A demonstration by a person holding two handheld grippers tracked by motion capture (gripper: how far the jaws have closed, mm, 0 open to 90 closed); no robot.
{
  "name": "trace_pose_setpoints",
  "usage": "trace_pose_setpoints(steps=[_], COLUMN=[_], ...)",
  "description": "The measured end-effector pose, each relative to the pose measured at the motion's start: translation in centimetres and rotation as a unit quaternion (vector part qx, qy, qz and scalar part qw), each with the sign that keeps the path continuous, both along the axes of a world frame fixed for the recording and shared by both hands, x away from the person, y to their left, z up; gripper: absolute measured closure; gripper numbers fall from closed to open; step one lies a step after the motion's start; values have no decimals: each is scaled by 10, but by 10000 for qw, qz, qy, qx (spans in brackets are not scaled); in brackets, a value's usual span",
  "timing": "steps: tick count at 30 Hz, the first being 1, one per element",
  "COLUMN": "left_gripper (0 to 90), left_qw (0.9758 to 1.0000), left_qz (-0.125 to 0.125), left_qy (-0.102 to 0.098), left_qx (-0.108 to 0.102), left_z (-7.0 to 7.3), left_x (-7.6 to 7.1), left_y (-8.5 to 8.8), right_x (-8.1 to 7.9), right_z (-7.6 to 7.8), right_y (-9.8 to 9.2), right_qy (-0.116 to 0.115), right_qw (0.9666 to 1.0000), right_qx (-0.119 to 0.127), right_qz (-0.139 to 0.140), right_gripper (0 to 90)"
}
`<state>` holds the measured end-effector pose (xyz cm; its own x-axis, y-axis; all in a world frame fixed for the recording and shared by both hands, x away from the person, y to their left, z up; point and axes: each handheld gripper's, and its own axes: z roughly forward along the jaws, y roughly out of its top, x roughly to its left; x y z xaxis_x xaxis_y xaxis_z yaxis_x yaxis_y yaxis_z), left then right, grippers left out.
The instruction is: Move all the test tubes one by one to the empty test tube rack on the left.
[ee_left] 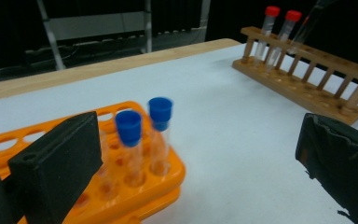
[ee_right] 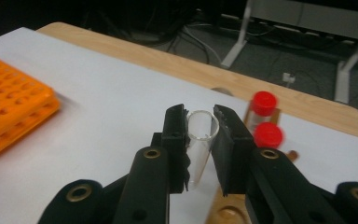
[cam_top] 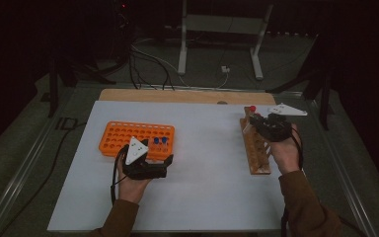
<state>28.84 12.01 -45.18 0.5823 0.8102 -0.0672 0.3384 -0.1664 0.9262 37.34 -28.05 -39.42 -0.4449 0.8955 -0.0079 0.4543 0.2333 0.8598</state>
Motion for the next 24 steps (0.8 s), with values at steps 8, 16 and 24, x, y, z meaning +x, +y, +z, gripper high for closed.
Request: trace_pose_setpoints(steps=[8,16,24], left_gripper=[11,11,11], left_qw=[9999,9997,9993], left_qz=[-144,-234,-353], left_qy=[-82,-118,-126], left_qx=[30,0,23], left_z=[4,5,5], left_x=[1,3,5], left_y=[-14,-28,-42], right_x=[-7,-13,-20], right_z=[-6,-11,-14], right_y=[19,36,49], right_qy=[114,227,291], right_qw=[9993,9974,9947], right_qx=[30,76,147], right_qz=[352,675,971], right_gripper=[764,763,763])
